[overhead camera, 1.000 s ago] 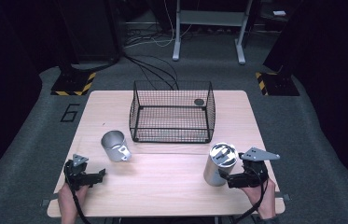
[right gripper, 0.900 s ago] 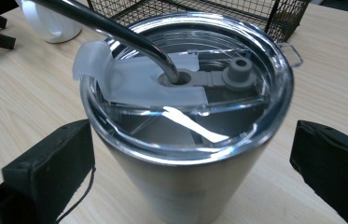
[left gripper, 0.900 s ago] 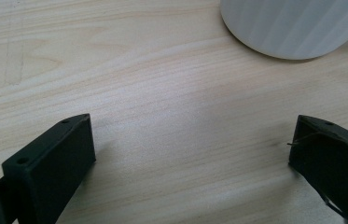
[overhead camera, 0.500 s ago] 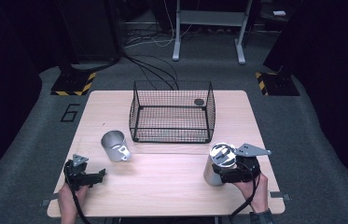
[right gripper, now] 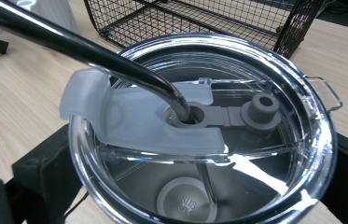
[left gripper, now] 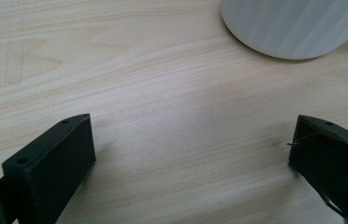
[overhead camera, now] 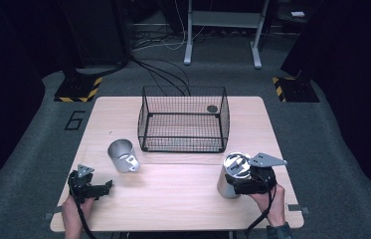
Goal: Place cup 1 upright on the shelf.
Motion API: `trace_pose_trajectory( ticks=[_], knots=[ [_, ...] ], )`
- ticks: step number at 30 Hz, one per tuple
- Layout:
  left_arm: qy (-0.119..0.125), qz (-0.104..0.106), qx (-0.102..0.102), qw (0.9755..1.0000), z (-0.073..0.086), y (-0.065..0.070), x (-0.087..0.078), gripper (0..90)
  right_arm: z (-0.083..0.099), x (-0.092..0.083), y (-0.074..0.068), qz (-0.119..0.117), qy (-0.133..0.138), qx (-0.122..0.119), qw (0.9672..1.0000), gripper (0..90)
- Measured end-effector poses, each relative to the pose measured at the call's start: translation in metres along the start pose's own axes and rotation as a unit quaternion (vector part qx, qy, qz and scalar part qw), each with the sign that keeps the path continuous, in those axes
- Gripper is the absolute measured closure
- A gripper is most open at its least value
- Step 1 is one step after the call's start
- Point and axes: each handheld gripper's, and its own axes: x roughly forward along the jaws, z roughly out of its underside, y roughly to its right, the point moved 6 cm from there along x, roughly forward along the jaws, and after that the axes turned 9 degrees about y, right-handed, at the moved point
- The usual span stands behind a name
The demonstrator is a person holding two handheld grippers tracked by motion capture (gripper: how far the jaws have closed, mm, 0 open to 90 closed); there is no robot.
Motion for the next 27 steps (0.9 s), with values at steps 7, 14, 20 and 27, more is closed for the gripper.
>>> trace_pose_trajectory(
  ticks=[7, 14, 20, 27],
  knots=[
    [0.0, 0.0, 0.0, 1.0, 0.0, 0.0, 0.0, 0.1, 0.0004, -0.0003, -0.0006, 0.001, 0.005, -0.001, 1.0, 3.0],
    [0.0, 0.0, 0.0, 1.0, 0.0, 0.0, 0.0, 0.1, -0.0004, 0.0006, -0.0002, 0.005, 0.003, 0.004, 1.0, 3.1],
    [0.0, 0.0, 0.0, 1.0, 0.0, 0.0, 0.0, 0.1, -0.0015, 0.0006, 0.0006, 0.01, 0.003, 0.004, 0.9999, 3.2],
    [0.0, 0.0, 0.0, 1.0, 0.0, 0.0, 0.0, 0.1, -0.0049, 0.0005, 0.0001, 0.014, 0.001, 0.003, 0.9999, 3.3]
  ],
)
